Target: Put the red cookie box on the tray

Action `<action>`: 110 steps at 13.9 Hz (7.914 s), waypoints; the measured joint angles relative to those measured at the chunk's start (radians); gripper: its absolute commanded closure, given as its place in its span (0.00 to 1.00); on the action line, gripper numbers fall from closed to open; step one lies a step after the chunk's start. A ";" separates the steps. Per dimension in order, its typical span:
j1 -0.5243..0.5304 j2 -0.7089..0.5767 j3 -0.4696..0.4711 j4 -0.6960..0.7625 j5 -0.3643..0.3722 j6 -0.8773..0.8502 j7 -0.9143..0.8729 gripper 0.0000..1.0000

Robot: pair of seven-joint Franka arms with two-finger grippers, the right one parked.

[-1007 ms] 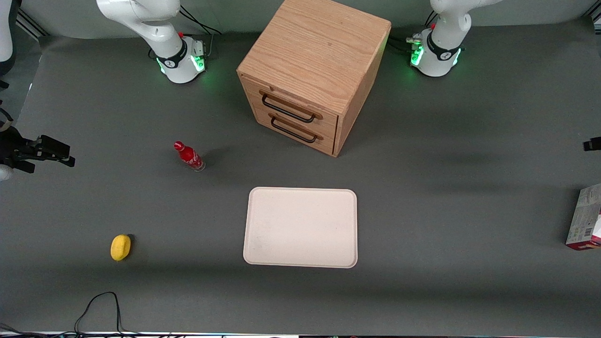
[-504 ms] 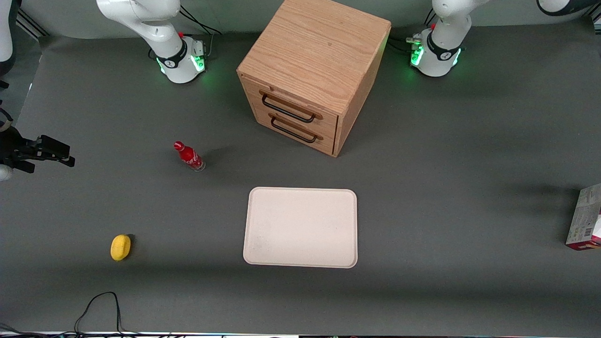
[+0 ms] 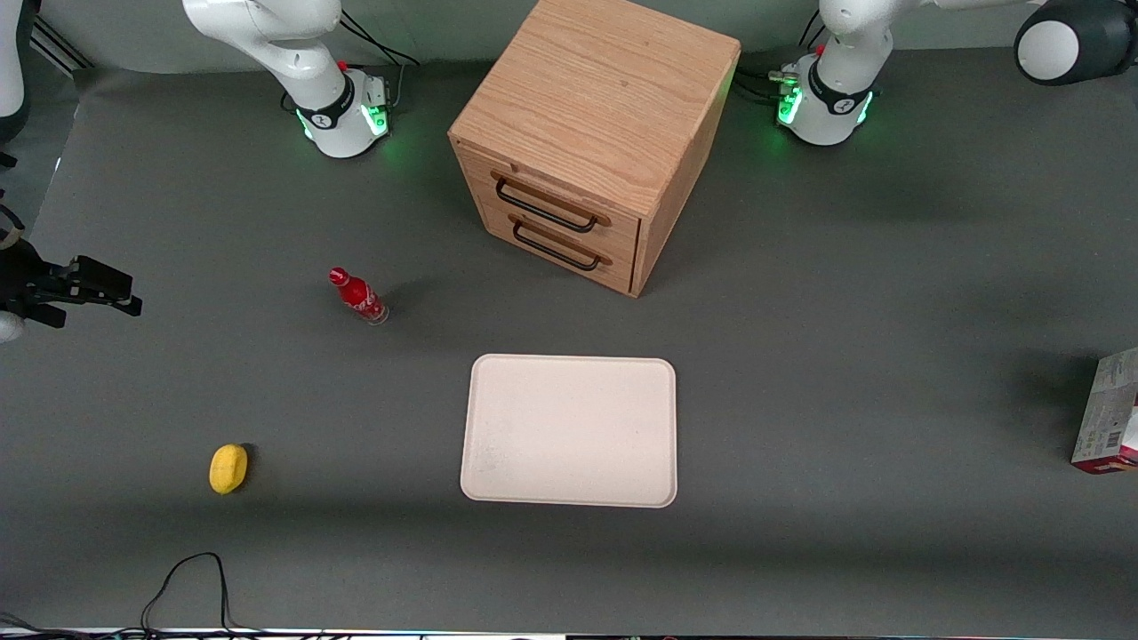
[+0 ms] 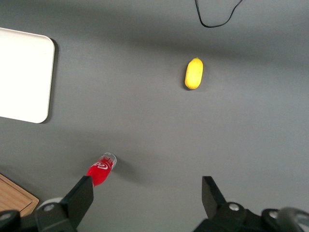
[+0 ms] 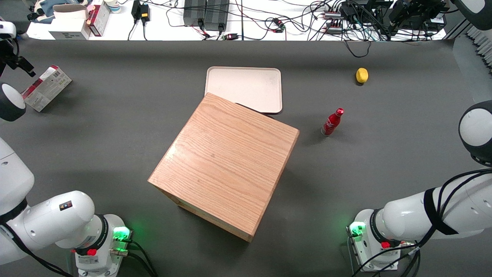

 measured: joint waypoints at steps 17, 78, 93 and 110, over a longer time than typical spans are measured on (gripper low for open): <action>0.006 0.056 -0.007 -0.093 -0.013 0.098 0.023 1.00; -0.874 0.137 -0.284 0.051 0.103 0.075 -1.464 0.00; -0.660 -0.206 -0.273 -0.056 0.092 -0.222 -1.304 0.00; -0.440 -0.912 -0.059 -0.651 -0.036 -0.343 -1.051 0.00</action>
